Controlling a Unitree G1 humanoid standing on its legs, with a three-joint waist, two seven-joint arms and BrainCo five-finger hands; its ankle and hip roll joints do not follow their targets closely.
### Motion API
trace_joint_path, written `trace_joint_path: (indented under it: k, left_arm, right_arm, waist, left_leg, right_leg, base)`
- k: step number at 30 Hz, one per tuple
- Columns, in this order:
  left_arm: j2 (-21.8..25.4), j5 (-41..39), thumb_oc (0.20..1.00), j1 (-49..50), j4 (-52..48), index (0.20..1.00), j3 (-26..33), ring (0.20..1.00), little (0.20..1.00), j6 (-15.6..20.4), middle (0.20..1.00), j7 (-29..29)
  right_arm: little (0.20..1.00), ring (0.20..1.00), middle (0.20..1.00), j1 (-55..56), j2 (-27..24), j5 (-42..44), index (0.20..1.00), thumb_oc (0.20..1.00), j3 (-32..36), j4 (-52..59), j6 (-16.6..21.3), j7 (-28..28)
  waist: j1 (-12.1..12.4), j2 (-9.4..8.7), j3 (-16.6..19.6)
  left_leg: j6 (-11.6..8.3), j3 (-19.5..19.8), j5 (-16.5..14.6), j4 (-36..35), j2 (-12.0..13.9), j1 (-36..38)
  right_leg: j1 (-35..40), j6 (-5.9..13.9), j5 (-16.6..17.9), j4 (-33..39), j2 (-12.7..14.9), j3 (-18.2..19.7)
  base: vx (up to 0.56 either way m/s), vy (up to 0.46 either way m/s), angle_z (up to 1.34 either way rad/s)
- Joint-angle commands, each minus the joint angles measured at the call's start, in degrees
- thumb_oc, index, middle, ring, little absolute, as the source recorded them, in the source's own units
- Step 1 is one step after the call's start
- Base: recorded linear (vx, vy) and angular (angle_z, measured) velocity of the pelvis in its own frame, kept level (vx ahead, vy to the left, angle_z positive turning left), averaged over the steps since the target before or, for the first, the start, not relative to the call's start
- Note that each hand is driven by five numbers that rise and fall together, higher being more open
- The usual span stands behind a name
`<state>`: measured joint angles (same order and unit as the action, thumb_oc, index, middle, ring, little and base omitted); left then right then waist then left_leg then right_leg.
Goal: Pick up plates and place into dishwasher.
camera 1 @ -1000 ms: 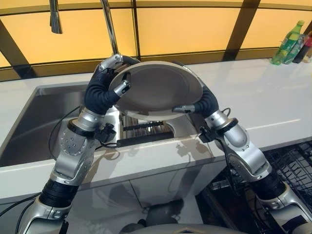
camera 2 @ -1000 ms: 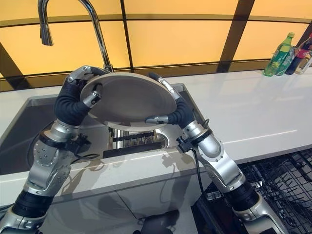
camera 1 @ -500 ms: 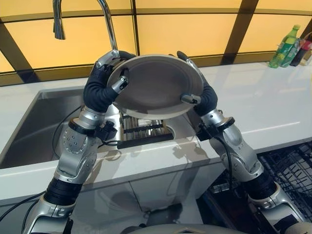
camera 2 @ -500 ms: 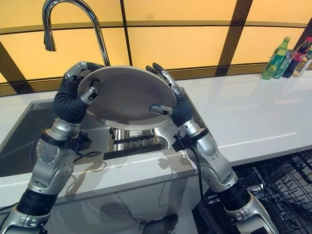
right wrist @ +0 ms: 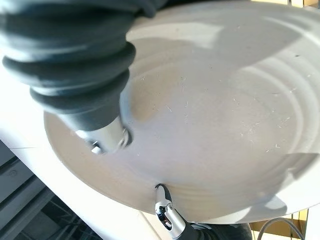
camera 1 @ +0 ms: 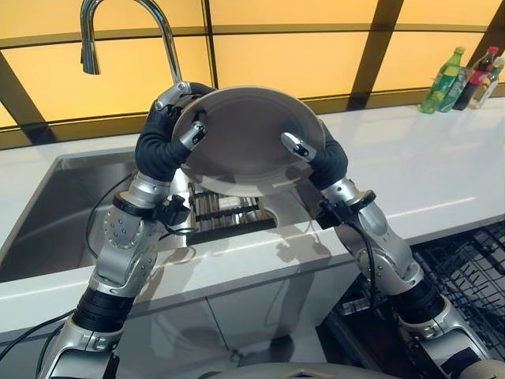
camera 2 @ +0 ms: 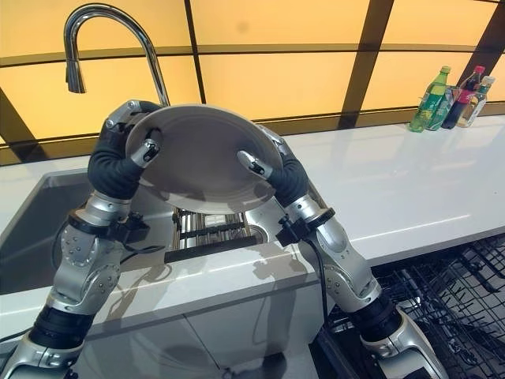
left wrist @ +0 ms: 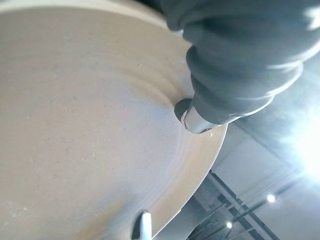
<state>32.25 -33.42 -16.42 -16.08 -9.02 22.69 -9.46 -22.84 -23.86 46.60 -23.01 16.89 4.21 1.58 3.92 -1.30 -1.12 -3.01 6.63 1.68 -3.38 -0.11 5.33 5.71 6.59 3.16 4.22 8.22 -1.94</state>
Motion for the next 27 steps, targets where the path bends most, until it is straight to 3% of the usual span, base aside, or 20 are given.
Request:
trace_joint_path:
  k: [1,9,14,18,19,20,21,27]
  left_arm:
    - [-2.0,-0.2,0.200,-8.0,-0.9,0.200,-8.7,0.200,0.200,0.6,0.200,-0.8]
    - [-1.4,0.2,0.200,-6.8,-0.7,0.200,-8.0,0.200,0.200,0.6,0.200,-0.4]
    - [-1.1,0.2,0.200,-6.3,-0.3,0.200,-7.3,0.200,0.200,0.8,0.200,0.3]
    - [-1.0,1.0,0.200,-6.0,0.3,0.200,-6.8,0.200,0.200,-1.4,0.200,0.9]
    - [-0.5,1.9,0.288,-5.8,0.5,0.288,-6.3,0.288,0.288,-1.6,0.288,2.5]
    - [-0.4,2.1,0.536,-5.8,0.6,0.536,-5.9,0.536,0.536,-2.0,0.536,3.3]
    - [-0.1,2.5,1.000,-5.6,0.7,1.000,-4.9,1.000,1.000,-2.4,1.000,4.8]
    - [1.1,5.1,1.000,-4.1,1.9,1.000,3.1,1.000,1.000,-1.2,1.000,12.3]
  right_arm:
    - [0.200,0.200,0.200,-8.2,3.2,-1.1,0.200,0.200,-8.4,2.9,-3.8,2.8]
    - [0.200,0.200,0.200,-7.0,-0.1,-1.1,0.200,0.200,-7.7,3.2,-7.5,3.8]
    - [0.200,0.200,0.200,-6.7,-1.0,-1.6,0.200,0.200,-6.1,2.4,-6.9,2.1]
    - [0.200,0.200,0.200,-6.4,-1.1,-3.9,0.200,0.200,-4.6,1.6,-6.2,0.0]
    - [0.200,0.200,0.200,-6.2,-1.6,-5.8,0.200,0.200,-3.4,1.3,-5.7,-0.6]
    - [0.200,0.200,0.200,-6.0,-1.9,-6.4,0.200,0.200,-2.8,1.3,-5.5,-1.0]
    - [0.200,0.200,0.200,-5.7,-2.5,-7.4,0.200,0.200,-1.6,1.4,-5.1,-1.8]
    - [0.200,0.200,0.200,-3.9,-6.2,-19.8,0.200,0.200,5.9,1.2,-5.0,-4.3]
  waist:
    - [0.4,-0.50,2.7]
    - [0.3,-0.84,2.6]
    - [0.2,-0.95,2.7]
    - [0.1,-0.98,2.9]
    - [-0.1,-0.92,2.9]
    - [-0.2,-0.91,2.9]
    - [-0.3,-0.88,3.0]
    - [-1.4,-0.62,3.4]
  left_leg:
    - [3.34,1.4,-1.9,0.4,-2.0,-1.4]
    - [3.22,1.2,-1.7,0.3,-1.8,-1.3]
    - [2.97,0.8,-1.2,0.3,-1.6,-1.7]
    - [2.85,0.1,-1.1,0.1,-1.3,-1.6]
    - [2.75,-0.3,-1.0,-0.1,-1.1,-1.5]
    - [2.71,-0.4,-0.9,-0.2,-1.0,-1.5]
    - [2.66,-0.6,-0.9,-0.2,-0.9,-1.5]
    - [2.40,-1.6,-0.9,0.3,-0.7,-1.7]
  right_leg:
    - [-2.2,0.93,-3.9,-6.8,0.0,1.7]
    - [-1.8,0.66,-4.1,-6.9,-0.2,1.3]
    - [-2.0,0.50,-3.5,-6.6,-0.4,1.1]
    - [-1.8,0.46,-3.4,-6.2,-0.5,1.0]
    - [-1.8,0.42,-3.3,-6.1,-0.5,0.9]
    - [-1.7,0.42,-3.3,-6.0,-0.6,0.9]
    - [-1.7,0.43,-3.2,-5.9,-0.6,0.8]
    - [-2.3,0.08,-3.3,-6.4,-1.1,1.4]
  base:
    - [0.00,0.000,0.00]
    - [0.00,0.001,0.00]
    - [-0.02,0.002,0.00]
    - [-0.06,0.002,0.00]
    - [-0.08,-0.001,-0.01]
    - [-0.10,-0.005,-0.01]
    - [-0.08,-0.009,-0.01]
    - [-0.06,-0.008,-0.03]
